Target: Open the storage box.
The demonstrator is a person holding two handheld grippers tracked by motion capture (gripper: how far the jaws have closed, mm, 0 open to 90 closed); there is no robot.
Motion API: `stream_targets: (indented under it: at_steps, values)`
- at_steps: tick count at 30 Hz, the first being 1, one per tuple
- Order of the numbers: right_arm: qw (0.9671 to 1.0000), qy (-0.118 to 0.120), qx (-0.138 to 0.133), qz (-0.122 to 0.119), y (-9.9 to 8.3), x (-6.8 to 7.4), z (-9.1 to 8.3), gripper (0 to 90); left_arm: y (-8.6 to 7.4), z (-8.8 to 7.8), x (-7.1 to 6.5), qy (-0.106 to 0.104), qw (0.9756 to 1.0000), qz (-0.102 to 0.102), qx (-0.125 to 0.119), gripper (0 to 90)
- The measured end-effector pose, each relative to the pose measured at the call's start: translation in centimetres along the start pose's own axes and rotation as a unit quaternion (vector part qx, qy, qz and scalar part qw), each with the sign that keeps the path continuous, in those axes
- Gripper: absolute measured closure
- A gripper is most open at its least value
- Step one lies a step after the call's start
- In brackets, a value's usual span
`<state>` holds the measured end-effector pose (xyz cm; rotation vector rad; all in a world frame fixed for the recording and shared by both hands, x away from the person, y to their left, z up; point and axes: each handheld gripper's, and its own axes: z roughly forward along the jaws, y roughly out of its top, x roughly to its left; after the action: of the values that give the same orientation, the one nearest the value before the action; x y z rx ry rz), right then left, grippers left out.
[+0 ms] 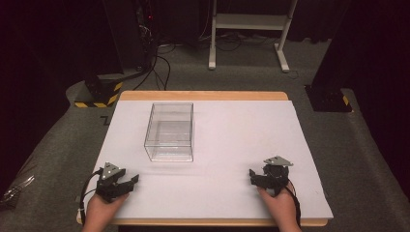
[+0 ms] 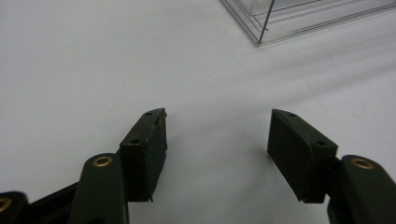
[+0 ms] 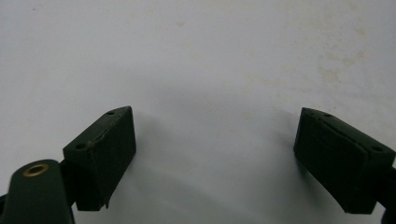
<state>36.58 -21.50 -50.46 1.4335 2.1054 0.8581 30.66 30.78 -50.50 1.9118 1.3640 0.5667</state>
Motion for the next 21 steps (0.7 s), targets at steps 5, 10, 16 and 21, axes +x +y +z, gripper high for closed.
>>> stream_targets:
  at_steps: [5, 10, 16, 21]
  values:
    - [1.0000, 0.000, 0.000, -0.001, 0.0, 0.0, 0.0, 12.7, 0.1, -0.6, 0.2, -0.015, 0.9997, 0.000, -0.018, 45.5]
    - [1.0000, 0.000, 0.000, -0.001, 0.0, 0.0, 0.0, 12.8, 0.5, -0.6, -0.2, -0.034, 0.9990, 0.001, -0.028, 44.6]
    - [1.0000, 0.000, 0.000, -0.001, 0.0, 0.0, 0.0, 12.8, 0.9, -1.1, -0.8, -0.033, 0.9985, 0.005, -0.044, 46.1]
    - [1.0000, 0.000, 0.000, -0.001, 0.0, 0.0, 0.0, 12.8, 1.6, -1.4, -1.1, -0.040, 0.9976, -0.004, -0.056, 45.0]
